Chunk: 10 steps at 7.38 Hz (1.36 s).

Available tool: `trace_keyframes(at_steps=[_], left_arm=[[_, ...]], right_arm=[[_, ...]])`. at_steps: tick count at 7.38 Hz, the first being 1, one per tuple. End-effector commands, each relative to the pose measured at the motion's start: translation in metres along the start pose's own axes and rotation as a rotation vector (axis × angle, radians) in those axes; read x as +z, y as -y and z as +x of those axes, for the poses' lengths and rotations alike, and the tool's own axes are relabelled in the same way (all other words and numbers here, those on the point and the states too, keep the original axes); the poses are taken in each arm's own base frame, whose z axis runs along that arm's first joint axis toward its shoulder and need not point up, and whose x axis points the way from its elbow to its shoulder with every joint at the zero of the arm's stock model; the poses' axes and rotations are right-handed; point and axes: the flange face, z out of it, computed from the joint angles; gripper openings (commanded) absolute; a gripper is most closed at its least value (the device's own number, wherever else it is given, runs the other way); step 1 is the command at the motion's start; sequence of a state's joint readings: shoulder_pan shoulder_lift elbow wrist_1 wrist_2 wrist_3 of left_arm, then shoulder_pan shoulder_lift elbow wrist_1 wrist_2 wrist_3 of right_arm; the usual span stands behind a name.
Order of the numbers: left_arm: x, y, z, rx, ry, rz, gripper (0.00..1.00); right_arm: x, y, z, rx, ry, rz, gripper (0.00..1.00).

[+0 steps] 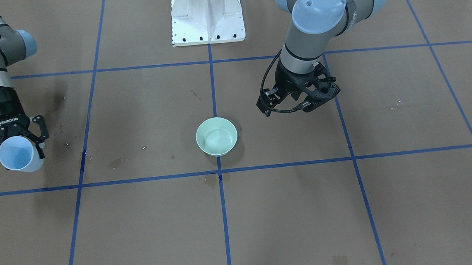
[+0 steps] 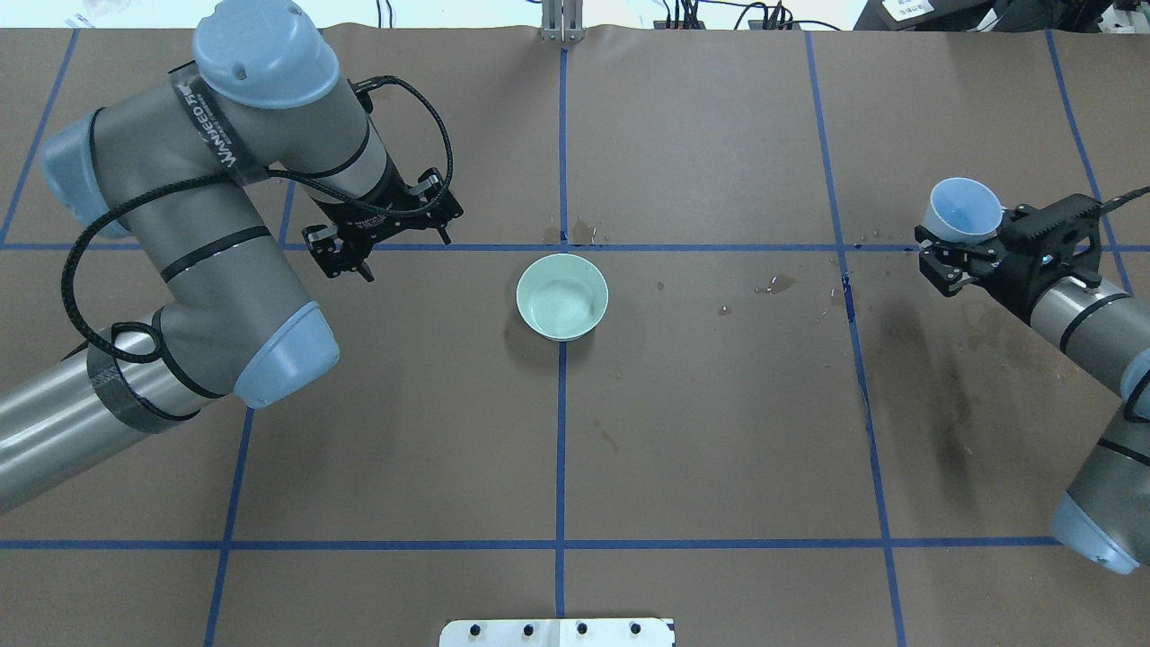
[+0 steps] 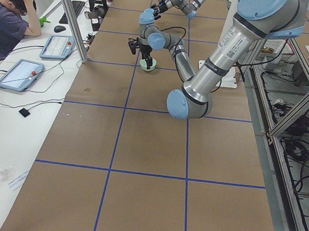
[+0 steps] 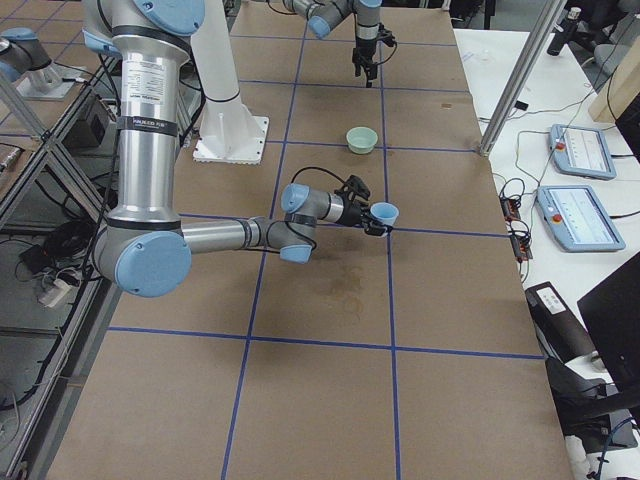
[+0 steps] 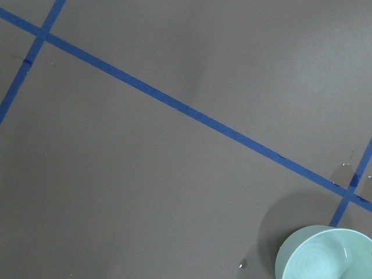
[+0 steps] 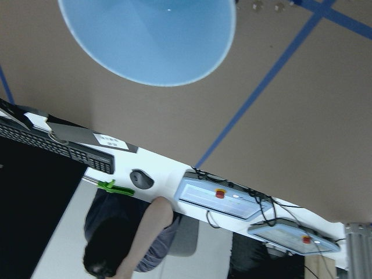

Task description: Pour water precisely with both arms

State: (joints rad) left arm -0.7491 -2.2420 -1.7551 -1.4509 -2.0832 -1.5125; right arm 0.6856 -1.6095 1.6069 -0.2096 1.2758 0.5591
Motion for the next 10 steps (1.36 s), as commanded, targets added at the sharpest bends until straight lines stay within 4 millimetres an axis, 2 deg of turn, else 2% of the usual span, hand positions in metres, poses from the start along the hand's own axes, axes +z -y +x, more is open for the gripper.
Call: trace_keyframes(at_steps=[1, 3, 4, 5, 6, 7, 8, 9, 10], left_arm=[[-0.002, 0.003, 0.000, 0.006, -0.002, 0.002, 1.00], [-0.007, 0.008, -0.001, 0.023, -0.006, 0.008, 1.00], [-0.013, 0.012, -0.006, 0.043, -0.013, 0.016, 1.00], [-0.018, 0.015, -0.023, 0.088, -0.014, 0.023, 1.00], [-0.027, 0.026, -0.045, 0.131, -0.015, 0.041, 1.00], [-0.028, 0.036, -0.066, 0.182, -0.002, 0.052, 1.00], [-0.032, 0.051, -0.082, 0.204, 0.009, 0.067, 1.00], [-0.034, 0.063, -0.097, 0.232, 0.022, 0.077, 1.00], [-0.037, 0.075, -0.108, 0.259, 0.031, 0.087, 1.00]], right_arm=[[0.030, 0.053, -0.057, 0.008, 0.151, 0.009, 0.00], [0.035, 0.071, -0.084, 0.006, 0.251, -0.040, 0.00], [0.036, 0.068, -0.093, 0.000, 0.311, -0.085, 0.00], [0.036, 0.069, -0.103, -0.004, 0.376, -0.119, 0.00], [0.038, 0.080, -0.117, -0.012, 0.423, -0.154, 0.00], [0.033, 0.083, -0.123, -0.020, 0.469, -0.202, 0.00], [0.033, 0.095, -0.135, -0.047, 0.474, -0.227, 0.00], [0.042, 0.112, -0.157, -0.100, 0.482, -0.238, 0.00], [0.044, 0.112, -0.176, -0.135, 0.500, -0.256, 0.00]])
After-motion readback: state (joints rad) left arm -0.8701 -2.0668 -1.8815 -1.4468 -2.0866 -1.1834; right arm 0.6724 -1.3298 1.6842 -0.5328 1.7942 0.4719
